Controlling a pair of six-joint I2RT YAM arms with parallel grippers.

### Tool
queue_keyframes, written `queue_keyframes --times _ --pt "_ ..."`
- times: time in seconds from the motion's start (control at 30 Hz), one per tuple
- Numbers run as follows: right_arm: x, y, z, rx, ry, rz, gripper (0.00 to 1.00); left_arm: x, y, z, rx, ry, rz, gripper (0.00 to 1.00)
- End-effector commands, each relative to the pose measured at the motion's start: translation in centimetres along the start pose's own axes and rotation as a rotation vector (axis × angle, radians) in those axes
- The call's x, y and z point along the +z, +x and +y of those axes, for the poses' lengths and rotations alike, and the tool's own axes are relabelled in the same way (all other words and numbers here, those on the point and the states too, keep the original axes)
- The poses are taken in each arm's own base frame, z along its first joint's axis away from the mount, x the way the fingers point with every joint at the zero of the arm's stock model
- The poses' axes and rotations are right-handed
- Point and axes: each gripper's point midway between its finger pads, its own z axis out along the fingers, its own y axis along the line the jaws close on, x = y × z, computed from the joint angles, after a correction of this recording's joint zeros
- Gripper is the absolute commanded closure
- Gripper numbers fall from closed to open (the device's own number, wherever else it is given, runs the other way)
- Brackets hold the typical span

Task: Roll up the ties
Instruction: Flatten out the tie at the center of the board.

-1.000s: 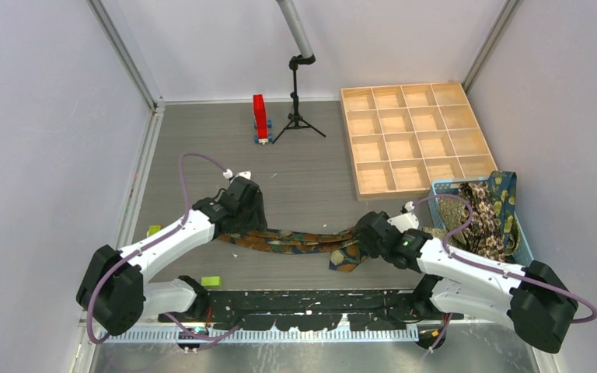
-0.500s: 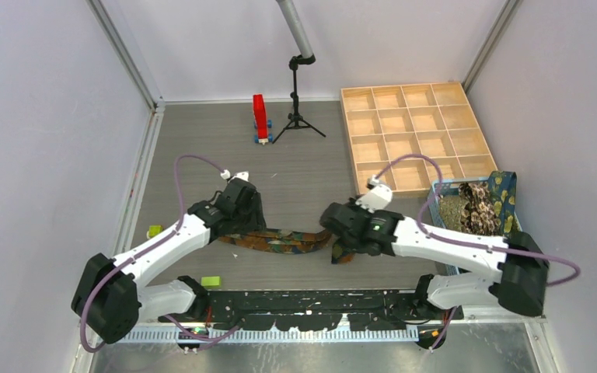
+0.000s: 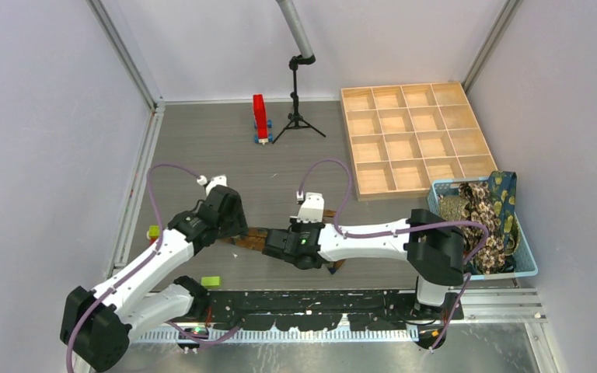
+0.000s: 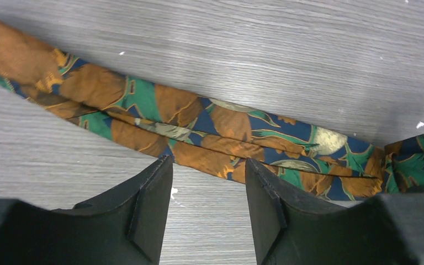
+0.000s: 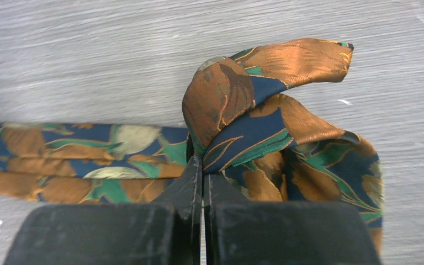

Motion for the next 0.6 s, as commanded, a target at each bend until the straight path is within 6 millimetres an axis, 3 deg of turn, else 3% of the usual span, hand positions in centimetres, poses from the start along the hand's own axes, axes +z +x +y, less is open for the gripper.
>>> queue_keyframes --times 0.0,0.13,0.2,0.37,0.47,0.5,0.57 --pt "-2.3 -0.9 5.9 0.017 -0.225 -0.011 1.00 -0.3 0.3 2.5 -0.077 -0.072 -0.029 0.47" --pt "-2.5 -0.3 8.1 -0.108 -0.218 -0.010 1.00 -0.1 0.6 3.3 -0.137 -0.069 -0.033 0.46" --pt "-2.2 1.2 9.1 -0.154 -0.239 0.029 1.00 0.2 0.6 4.0 -0.170 -0.077 -0.029 0.46" --pt "-0.4 5.7 9.1 -0.282 -0.246 0.124 1.00 0.4 0.7 4.7 -0.221 -0.067 -0.009 0.46" --pt "0.3 7.0 8.4 -0.366 -0.222 0.148 1.00 0.8 0.9 4.6 -0.236 -0.053 0.007 0.46" --pt "0.5 7.3 8.1 -0.383 -0.216 0.154 0.98 1.0 1.1 4.5 -0.240 -0.051 0.014 0.46" --pt "0.2 7.9 8.0 -0.420 -0.241 0.187 0.81 1.3 1.3 4.5 -0.247 -0.048 0.025 0.46"
